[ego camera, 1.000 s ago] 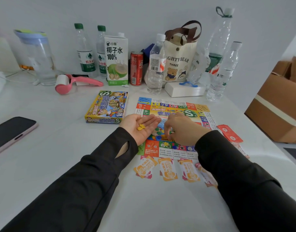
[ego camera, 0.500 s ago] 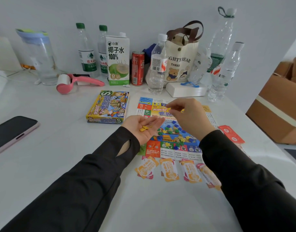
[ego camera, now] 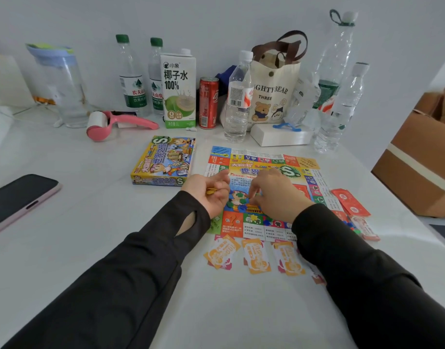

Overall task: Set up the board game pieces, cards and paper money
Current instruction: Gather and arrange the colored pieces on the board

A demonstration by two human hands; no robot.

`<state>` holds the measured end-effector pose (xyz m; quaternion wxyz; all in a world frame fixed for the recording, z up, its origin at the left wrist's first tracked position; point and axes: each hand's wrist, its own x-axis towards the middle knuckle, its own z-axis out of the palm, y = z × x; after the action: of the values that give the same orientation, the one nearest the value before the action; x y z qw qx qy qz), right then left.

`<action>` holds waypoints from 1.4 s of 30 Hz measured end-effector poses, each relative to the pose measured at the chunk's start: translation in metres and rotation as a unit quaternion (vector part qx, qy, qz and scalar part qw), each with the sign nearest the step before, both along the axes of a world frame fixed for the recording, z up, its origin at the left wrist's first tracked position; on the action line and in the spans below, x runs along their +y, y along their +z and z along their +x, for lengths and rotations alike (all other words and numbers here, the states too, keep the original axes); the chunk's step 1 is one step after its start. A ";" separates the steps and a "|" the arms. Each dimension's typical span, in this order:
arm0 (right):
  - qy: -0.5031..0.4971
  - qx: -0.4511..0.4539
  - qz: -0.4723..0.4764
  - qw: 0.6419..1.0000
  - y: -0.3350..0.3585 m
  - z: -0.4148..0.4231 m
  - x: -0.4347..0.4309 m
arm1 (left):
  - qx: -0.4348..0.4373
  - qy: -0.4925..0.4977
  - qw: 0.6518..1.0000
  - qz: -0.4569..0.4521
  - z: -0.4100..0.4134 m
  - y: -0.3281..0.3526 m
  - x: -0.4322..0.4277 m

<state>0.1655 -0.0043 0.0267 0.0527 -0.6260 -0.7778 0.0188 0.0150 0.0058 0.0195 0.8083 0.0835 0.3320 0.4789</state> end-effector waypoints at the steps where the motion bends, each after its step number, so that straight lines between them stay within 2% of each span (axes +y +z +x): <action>1: 0.014 -0.019 0.015 1.000 0.000 0.000 0.000 | -0.007 0.012 1.000 -0.009 0.000 0.000 0.001; 4: 0.048 -0.052 0.058 0.996 -0.004 0.001 0.001 | -0.022 0.028 0.999 -0.026 0.000 0.001 0.001; 7: 0.049 -0.042 0.098 0.993 -0.004 0.003 0.003 | -0.001 0.026 1.000 -0.010 0.001 0.003 -0.001; 9: 0.027 0.030 0.164 0.986 0.001 0.003 0.003 | 0.021 0.013 1.000 0.003 0.002 0.005 -0.003; 11: 0.016 0.161 0.209 0.965 0.012 -0.003 -0.001 | 0.027 -0.007 1.000 0.009 0.005 0.008 -0.005; 12: 0.028 0.210 0.208 0.955 0.017 -0.008 -0.004 | 0.024 -0.015 1.000 0.010 0.007 0.010 -0.007; 14: 0.057 0.237 0.175 0.954 0.023 -0.016 -0.008 | 0.003 -0.025 1.000 0.005 0.010 0.013 -0.009; 16: 0.067 0.222 0.156 0.960 0.023 -0.019 -0.010 | -0.019 -0.025 0.999 -0.008 0.011 0.013 -0.009; 20: 0.005 0.204 0.139 0.969 0.030 -0.007 -0.008 | -0.058 0.027 0.997 -0.031 0.003 0.009 -0.004; 23: 0.031 0.102 -0.020 0.994 0.036 -0.001 -0.014 | -0.076 0.064 0.995 -0.031 -0.001 0.006 0.002; 26: 0.073 0.000 -0.125 0.989 0.035 -0.007 -0.023 | -0.065 0.064 0.996 -0.023 -0.001 0.003 0.006; 34: 0.078 -0.030 -0.123 0.989 0.028 -0.013 -0.023 | -0.014 0.059 0.998 -0.022 0.004 0.004 0.001; 42: 0.070 -0.052 -0.116 0.989 0.024 -0.013 -0.022 | -0.006 0.056 0.998 -0.023 0.003 0.005 0.001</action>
<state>0.1526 -0.0266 0.0511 -0.0620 -0.5722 -0.8138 0.0802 0.0177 0.0073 0.0240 0.7839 0.0437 0.3425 0.5161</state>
